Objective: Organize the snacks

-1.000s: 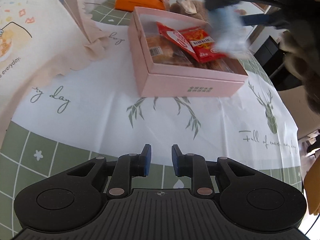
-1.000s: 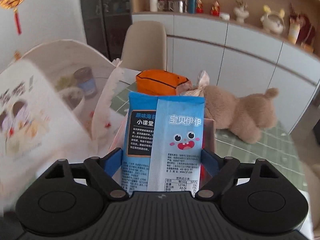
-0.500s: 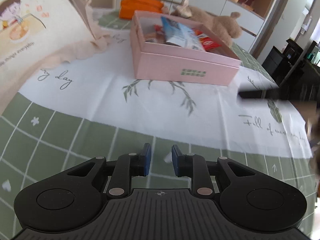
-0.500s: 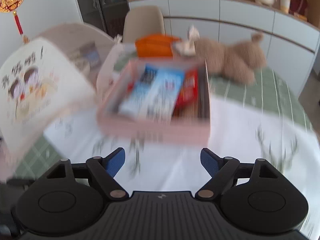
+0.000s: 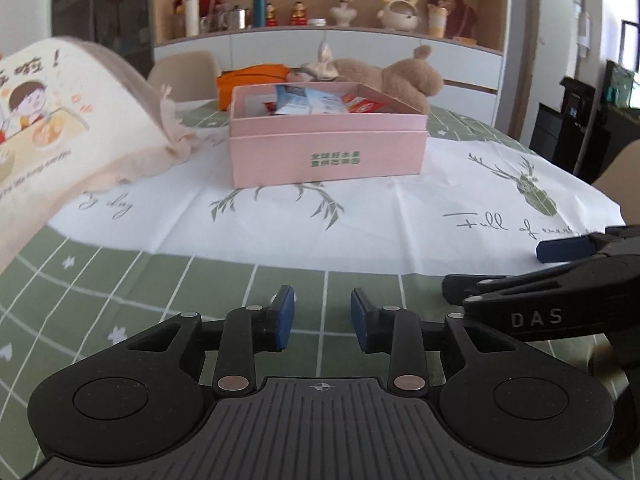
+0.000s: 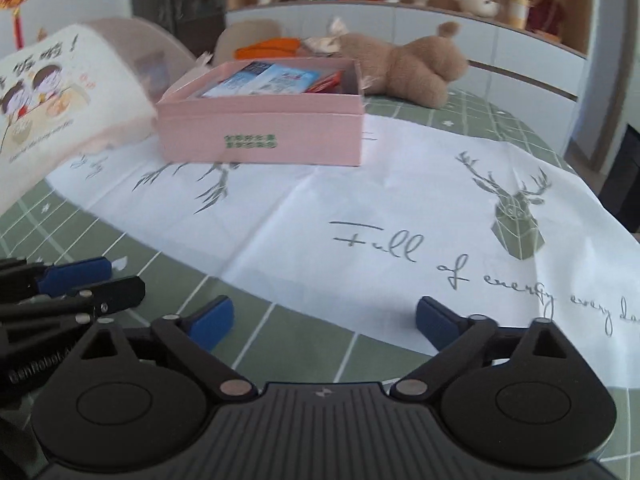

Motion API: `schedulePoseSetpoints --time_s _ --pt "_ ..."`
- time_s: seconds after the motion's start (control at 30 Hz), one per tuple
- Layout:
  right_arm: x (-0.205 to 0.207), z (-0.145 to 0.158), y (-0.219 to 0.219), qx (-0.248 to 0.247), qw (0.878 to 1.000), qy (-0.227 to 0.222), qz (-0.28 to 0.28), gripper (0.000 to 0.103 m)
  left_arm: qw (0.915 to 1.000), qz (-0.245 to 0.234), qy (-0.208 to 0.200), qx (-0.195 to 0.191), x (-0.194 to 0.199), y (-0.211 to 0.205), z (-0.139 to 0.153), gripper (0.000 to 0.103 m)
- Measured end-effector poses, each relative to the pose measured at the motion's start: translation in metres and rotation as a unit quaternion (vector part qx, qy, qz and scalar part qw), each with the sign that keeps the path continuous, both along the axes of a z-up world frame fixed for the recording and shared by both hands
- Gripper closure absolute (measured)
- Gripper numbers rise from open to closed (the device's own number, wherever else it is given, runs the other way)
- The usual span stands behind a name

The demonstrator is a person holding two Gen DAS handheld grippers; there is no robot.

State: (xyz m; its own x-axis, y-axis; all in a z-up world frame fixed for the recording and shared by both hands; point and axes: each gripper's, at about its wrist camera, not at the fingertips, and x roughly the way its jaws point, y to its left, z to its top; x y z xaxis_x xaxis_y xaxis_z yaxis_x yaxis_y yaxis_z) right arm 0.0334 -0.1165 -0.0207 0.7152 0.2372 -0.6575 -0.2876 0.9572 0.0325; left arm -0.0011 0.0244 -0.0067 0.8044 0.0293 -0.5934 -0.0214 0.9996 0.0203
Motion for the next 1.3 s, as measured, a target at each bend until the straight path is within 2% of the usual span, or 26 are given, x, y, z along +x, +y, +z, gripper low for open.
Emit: schedulePoseSetpoints --time_s 0.23,1.3 --pt "0.0024 -0.003 -0.001 0.005 1.0 -0.025 -0.011 0.0 1.0 0.002 -0.004 0.006 0.0005 -0.0016 -0.0015 0.069" --pt "0.0034 -0.0036 -0.003 0.008 1.0 -0.025 -0.001 0.0 1.0 0.003 -0.004 0.002 -0.0003 -0.0009 -0.0011 0.069"
